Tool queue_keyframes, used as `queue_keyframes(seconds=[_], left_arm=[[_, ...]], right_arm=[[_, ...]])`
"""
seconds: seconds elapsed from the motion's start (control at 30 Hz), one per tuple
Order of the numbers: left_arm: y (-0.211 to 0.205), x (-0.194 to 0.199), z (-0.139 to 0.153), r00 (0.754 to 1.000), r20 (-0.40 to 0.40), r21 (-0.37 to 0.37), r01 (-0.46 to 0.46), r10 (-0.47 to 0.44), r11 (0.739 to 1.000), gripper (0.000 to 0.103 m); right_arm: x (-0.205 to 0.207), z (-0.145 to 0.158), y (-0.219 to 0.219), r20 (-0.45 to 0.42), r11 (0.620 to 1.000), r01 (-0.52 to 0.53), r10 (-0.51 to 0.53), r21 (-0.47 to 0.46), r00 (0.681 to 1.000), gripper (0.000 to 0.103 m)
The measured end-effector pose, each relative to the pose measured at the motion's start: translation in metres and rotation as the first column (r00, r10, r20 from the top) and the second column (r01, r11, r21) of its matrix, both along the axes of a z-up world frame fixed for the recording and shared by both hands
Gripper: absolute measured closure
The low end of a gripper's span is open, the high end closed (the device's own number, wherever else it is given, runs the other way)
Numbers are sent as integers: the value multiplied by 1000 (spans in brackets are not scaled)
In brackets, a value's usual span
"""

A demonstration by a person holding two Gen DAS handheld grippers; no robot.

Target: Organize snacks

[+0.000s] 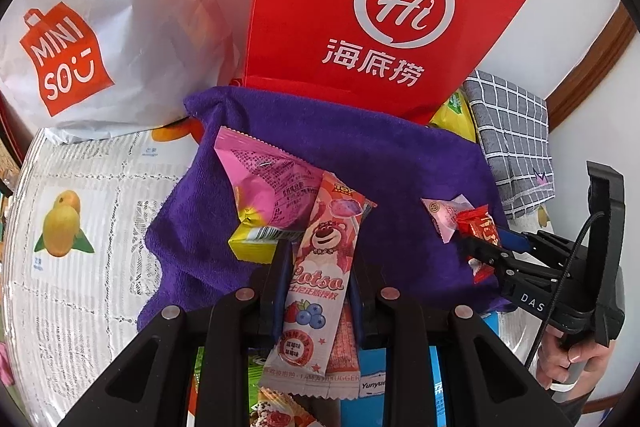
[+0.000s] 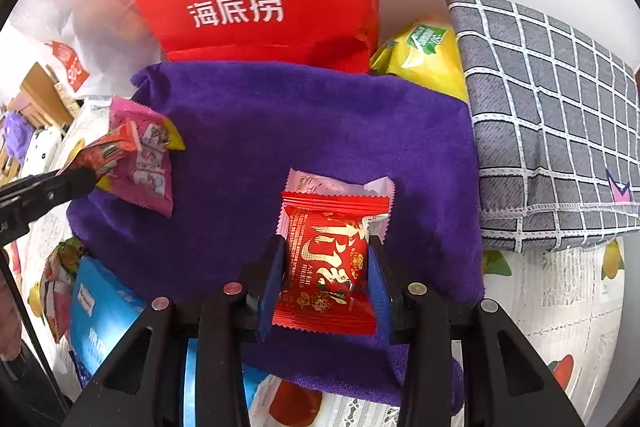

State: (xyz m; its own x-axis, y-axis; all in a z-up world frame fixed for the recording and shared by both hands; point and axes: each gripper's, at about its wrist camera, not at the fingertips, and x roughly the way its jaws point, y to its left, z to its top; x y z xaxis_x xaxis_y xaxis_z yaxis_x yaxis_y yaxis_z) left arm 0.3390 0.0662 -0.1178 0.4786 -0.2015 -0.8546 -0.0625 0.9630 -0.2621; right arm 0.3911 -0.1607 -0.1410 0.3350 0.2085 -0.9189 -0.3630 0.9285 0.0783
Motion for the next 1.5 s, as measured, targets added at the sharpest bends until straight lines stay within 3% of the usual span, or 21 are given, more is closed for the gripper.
queue_keyframes(seconds=[0.1, 0.17, 0.2, 0.5, 0.77, 0.9, 1.3, 1.5], left_arm=[[0, 0, -2, 1000, 5, -15, 4, -4, 1000, 79], [0, 1, -4, 1000, 2, -23, 10, -10, 1000, 78], [-1, 2, -6, 1000, -3, -24, 11, -11, 1000, 78], [0, 4, -11, 1000, -6, -23, 4, -4, 1000, 76], [-3, 9, -18, 1000, -24, -4, -5, 5, 1000, 74], [-4, 9, -17, 1000, -12, 2, -9, 9, 1000, 62], [4, -2, 7, 998, 55, -22, -16, 17, 1000, 53], [2, -8, 19, 997, 77, 19, -14, 13, 1000, 50]], right_arm=[[0, -2, 2, -15, 1000, -29, 29, -8, 999, 57], [-1, 0, 5, 2, 999, -36, 36, -28, 999, 46], [-2, 1, 6, 13, 999, -37, 38, -35, 999, 45], [-7, 30, -9, 81, 1000, 4, -3, -9, 997, 41], [-2, 35, -23, 101, 999, 48, -48, 2, 994, 41], [-5, 37, -20, 104, 999, 44, -45, 8, 994, 41], [-25, 68, -9, 174, 997, 18, -32, 80, 984, 41], [-44, 77, -13, 205, 986, 60, -92, 153, 975, 41]])
